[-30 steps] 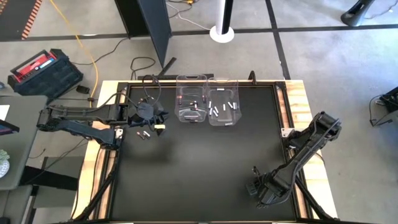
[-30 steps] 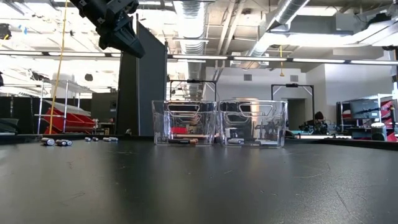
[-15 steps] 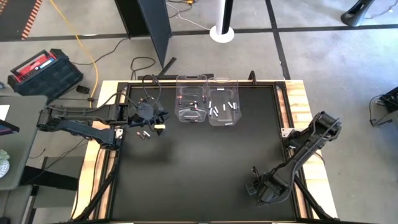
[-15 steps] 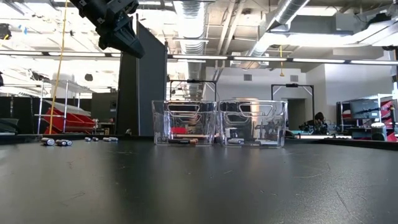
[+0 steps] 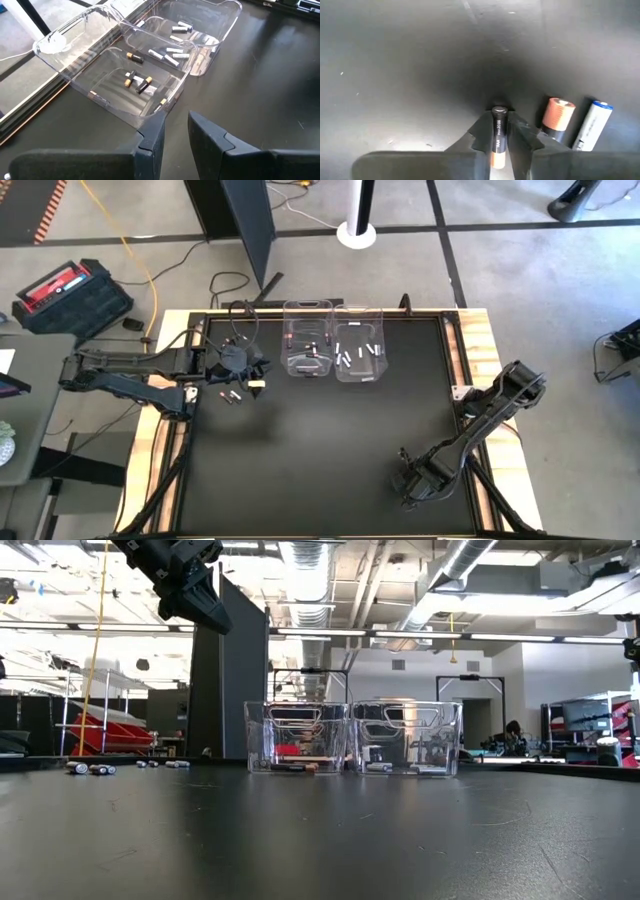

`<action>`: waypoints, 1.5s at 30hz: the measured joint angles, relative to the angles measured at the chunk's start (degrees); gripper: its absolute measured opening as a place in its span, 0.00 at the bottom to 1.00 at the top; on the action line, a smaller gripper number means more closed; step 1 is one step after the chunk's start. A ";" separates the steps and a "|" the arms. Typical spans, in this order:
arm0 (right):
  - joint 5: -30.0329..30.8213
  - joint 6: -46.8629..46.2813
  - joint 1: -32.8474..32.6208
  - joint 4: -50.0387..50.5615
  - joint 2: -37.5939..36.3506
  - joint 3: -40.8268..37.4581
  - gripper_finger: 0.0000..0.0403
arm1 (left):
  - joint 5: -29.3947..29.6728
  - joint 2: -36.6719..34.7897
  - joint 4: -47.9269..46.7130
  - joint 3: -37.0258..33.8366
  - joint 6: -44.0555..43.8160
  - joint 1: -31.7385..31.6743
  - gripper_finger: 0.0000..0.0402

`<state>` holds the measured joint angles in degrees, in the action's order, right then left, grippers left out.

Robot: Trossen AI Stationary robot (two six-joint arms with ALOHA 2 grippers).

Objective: Sort batteries
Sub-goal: Put the black battery into the left transparent bin

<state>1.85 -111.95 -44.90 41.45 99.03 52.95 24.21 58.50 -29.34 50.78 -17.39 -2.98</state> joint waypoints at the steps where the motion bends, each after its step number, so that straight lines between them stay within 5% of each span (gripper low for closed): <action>1: -0.20 0.14 0.21 0.64 0.61 0.58 0.14 | 0.00 0.00 -0.03 0.02 0.00 0.00 0.20; 16: -0.13 2.45 1.84 5.88 0.03 3.89 0.11 | 0.01 0.00 -0.91 0.00 1.81 0.00 0.20; 28: 5.69 8.31 4.74 7.54 -1.19 8.54 0.11 | 0.57 0.00 -1.73 0.02 13.23 0.00 0.20; 45: 13.31 46.88 27.80 14.02 -1.28 28.68 0.11 | 0.29 -0.01 -9.27 0.01 9.59 -2.24 0.20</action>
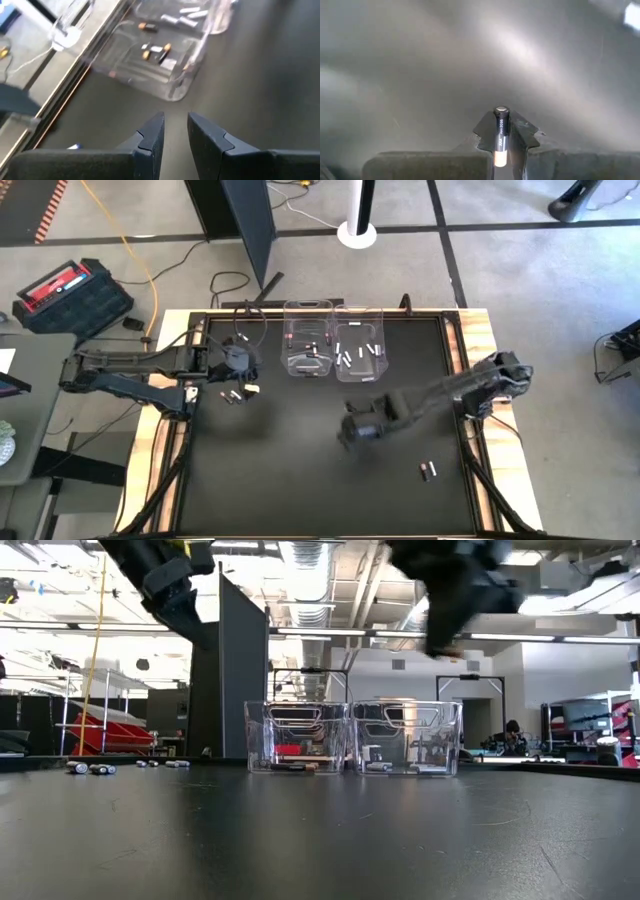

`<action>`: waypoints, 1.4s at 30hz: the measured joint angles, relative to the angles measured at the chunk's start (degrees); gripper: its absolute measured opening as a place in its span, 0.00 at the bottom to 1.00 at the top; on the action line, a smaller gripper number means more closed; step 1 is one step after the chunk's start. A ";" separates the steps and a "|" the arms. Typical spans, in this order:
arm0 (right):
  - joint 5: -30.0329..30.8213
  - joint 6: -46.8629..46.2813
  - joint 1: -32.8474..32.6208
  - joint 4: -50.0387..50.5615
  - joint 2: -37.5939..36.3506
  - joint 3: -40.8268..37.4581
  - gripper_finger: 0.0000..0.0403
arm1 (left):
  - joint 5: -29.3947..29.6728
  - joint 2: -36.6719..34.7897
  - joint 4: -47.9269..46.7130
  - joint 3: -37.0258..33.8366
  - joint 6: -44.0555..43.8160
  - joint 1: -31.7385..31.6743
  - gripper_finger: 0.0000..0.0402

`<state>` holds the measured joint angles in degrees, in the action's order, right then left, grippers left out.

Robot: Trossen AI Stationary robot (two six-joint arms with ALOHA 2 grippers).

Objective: Sort batteries
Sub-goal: Put the black battery into the left transparent bin

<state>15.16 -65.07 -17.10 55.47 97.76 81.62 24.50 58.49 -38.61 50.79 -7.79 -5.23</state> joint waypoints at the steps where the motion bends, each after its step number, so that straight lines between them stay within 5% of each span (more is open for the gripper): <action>1: 0.00 2.49 2.18 -0.53 0.00 1.28 0.11 | 0.02 0.01 -0.54 -0.01 -0.03 -0.65 0.20; 11: -0.04 22.45 19.88 -15.75 1.66 9.06 0.11 | 0.08 0.00 -0.55 -0.01 10.18 -8.29 0.20; 18: -2.52 33.25 27.77 -12.79 13.78 23.89 0.11 | 0.17 0.00 -0.28 -0.01 11.06 -13.08 0.20; 24: -5.80 35.46 33.95 -8.53 25.63 35.01 0.11 | -0.01 -0.02 0.72 -0.01 10.85 -15.16 0.20; 31: -9.39 35.18 38.40 -5.44 34.61 39.45 0.11 | -0.09 0.00 1.71 0.00 9.62 -15.38 0.20; 42: -10.97 35.14 39.39 -3.80 36.41 39.72 0.16 | -0.15 -0.02 4.69 -0.01 11.95 -15.42 0.20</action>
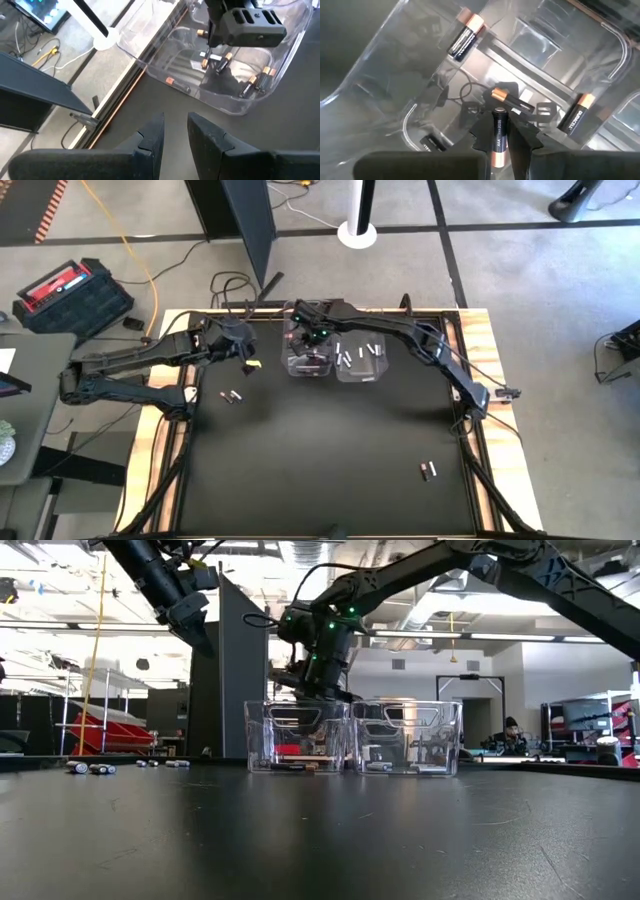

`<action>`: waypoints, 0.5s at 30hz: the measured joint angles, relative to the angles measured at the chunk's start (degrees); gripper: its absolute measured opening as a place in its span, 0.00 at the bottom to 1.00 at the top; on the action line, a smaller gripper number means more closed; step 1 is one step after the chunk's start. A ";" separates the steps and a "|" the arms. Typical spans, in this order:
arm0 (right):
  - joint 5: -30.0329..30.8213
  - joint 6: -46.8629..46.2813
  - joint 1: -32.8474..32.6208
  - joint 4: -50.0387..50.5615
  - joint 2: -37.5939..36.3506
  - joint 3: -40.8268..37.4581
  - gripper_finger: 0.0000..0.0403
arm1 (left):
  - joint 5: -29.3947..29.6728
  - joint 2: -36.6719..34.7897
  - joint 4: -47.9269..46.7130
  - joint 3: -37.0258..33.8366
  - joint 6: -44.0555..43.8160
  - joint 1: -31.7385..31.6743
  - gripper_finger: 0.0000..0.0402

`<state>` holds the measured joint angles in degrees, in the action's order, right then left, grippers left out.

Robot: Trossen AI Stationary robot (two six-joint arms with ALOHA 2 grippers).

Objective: Sort batteries
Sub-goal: Put the black battery into the left transparent bin

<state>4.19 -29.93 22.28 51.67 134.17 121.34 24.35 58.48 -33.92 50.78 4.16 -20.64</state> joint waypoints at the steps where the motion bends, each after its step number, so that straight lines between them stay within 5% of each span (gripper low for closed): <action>1: 0.02 0.00 0.00 -0.23 -0.10 0.00 0.17 | -0.01 0.00 0.28 0.02 0.14 0.00 0.20; 15: 0.02 -0.02 -0.57 5.29 -0.22 3.48 0.34 | -0.01 0.00 0.30 0.00 -1.88 0.02 0.20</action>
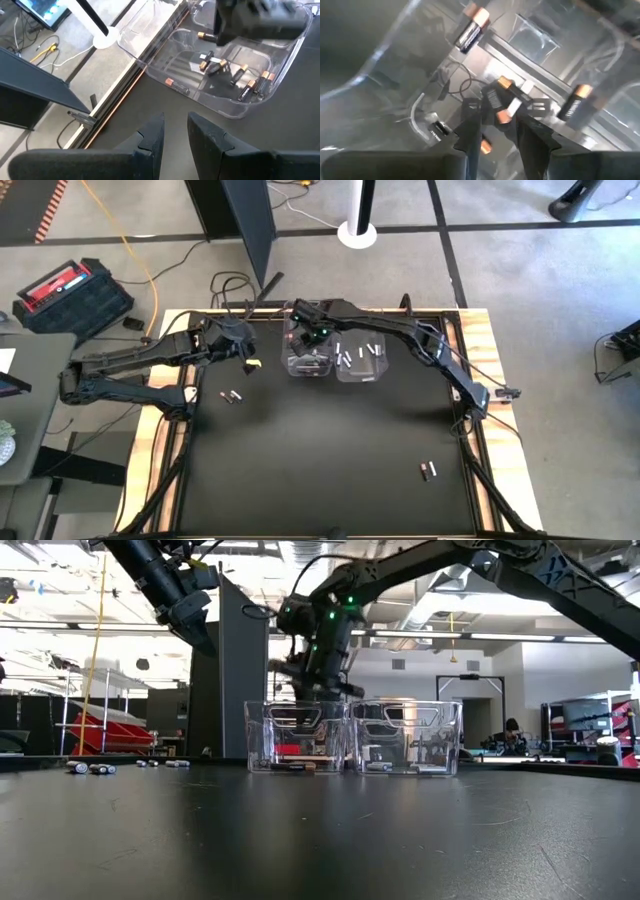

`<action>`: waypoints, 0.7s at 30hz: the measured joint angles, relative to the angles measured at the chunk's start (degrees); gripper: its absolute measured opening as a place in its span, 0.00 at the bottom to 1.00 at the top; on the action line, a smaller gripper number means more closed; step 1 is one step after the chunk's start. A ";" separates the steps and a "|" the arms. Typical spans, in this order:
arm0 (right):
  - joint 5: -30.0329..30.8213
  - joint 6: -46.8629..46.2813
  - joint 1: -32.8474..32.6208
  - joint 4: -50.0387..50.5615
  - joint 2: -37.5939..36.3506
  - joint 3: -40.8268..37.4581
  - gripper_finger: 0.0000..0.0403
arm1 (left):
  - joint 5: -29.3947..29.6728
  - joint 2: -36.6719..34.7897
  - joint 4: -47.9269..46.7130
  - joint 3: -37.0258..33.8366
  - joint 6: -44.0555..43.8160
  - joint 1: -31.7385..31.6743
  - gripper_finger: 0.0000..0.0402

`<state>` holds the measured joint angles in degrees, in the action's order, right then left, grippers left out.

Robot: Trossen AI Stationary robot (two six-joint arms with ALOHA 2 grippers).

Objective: Sort batteries
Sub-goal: Put the black battery into the left transparent bin

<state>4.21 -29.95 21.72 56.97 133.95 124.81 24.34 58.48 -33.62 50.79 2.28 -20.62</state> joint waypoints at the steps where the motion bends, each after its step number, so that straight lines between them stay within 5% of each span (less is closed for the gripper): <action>1: 0.00 0.00 0.01 1.52 -0.02 1.33 0.35 | 0.00 0.00 -0.03 0.02 -0.03 0.00 0.20; 7: 0.72 2.39 -0.98 10.18 -0.75 9.80 0.35 | 0.00 0.00 0.04 0.01 -0.08 0.00 0.20; 11: 6.30 3.20 -2.72 11.61 -4.19 9.43 0.33 | 0.02 0.00 0.06 0.00 -0.11 0.00 0.20; 21: 17.41 -2.06 -9.04 14.60 -21.93 -7.72 0.33 | 0.02 0.00 0.07 0.02 0.02 0.00 0.20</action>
<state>21.62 -32.01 12.68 71.57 112.02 117.10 24.36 58.48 -33.55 50.81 2.31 -20.62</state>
